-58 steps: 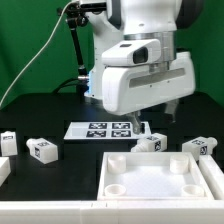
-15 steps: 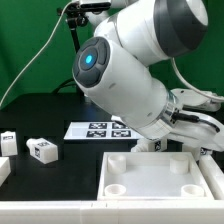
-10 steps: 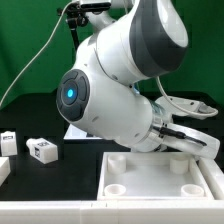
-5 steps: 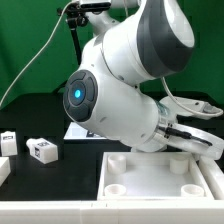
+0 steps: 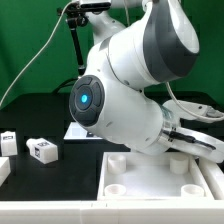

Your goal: Assemble one leg

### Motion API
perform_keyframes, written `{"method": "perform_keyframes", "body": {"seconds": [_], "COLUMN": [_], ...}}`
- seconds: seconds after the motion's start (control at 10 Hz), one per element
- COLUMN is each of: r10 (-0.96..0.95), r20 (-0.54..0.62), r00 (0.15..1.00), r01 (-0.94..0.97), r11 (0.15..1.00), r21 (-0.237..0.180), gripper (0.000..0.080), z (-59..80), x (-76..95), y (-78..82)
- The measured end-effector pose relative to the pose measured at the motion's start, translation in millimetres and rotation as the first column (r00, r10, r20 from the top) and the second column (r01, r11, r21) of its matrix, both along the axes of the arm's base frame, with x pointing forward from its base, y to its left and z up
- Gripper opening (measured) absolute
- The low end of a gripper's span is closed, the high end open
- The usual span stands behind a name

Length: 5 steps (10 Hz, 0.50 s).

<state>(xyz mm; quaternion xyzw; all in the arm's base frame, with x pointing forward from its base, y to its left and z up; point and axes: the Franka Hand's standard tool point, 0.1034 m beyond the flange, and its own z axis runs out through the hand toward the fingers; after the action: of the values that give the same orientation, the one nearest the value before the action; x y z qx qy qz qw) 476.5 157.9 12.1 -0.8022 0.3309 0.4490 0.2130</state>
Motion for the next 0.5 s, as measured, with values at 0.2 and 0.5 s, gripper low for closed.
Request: {"method": "perform_keyframes", "body": {"seconds": [0.2,0.5], "r10": [-0.001,-0.002], "r20": [0.003,0.017], "r00": [1.000,1.000], "r01": [0.001,0.002], "r11": [1.000,1.000], "r21": [0.000,0.018], "gripper": [0.0281,0.0281], "z": [0.8,22.0], "x": [0.8,8.5], "y": [-1.0,-10.6]}}
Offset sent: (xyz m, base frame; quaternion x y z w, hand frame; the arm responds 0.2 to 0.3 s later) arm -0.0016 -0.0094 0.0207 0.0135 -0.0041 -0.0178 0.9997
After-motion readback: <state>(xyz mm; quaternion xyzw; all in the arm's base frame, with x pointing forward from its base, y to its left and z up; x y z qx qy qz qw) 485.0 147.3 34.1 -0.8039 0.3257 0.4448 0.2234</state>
